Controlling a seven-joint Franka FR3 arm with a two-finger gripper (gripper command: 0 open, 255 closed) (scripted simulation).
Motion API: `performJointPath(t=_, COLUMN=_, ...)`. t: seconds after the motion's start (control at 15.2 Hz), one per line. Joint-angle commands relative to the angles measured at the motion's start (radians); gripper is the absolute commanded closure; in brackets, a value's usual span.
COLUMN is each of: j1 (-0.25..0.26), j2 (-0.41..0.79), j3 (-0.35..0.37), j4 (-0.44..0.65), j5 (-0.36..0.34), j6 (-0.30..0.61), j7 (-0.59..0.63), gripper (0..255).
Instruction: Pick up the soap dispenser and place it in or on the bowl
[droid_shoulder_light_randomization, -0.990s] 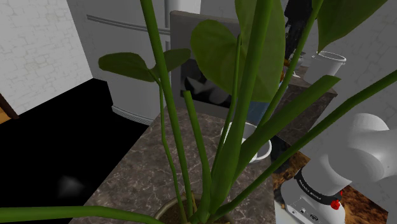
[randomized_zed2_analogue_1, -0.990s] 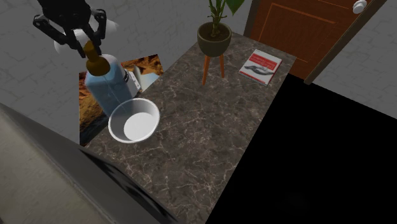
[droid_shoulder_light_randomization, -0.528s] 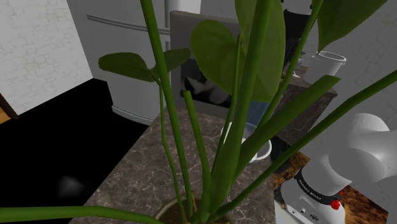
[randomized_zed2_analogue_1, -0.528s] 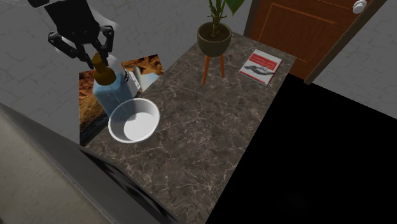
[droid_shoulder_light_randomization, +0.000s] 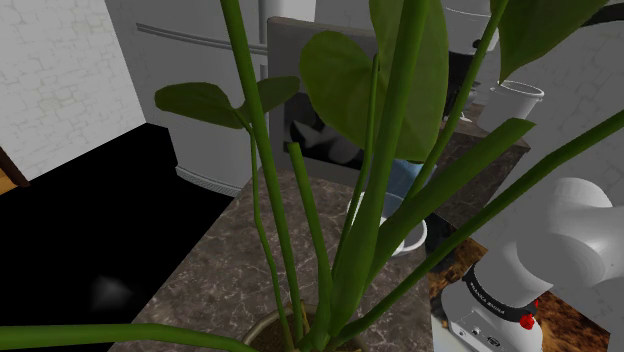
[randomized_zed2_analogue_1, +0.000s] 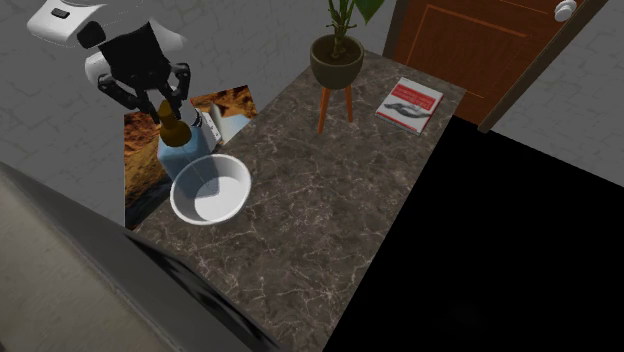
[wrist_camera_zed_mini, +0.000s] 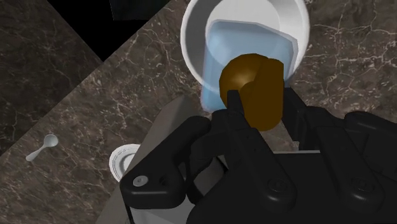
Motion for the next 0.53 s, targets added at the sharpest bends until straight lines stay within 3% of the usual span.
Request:
performJointPath(t=0.0, j1=0.001, j2=-0.007, j3=0.0, j4=-0.031, j5=0.001, j6=0.025, j7=0.0, gripper=255)
performJointPath(t=0.46, j1=0.005, j2=-0.02, j3=0.006, j4=-0.107, j5=0.006, j6=0.088, j7=0.005, gripper=255)
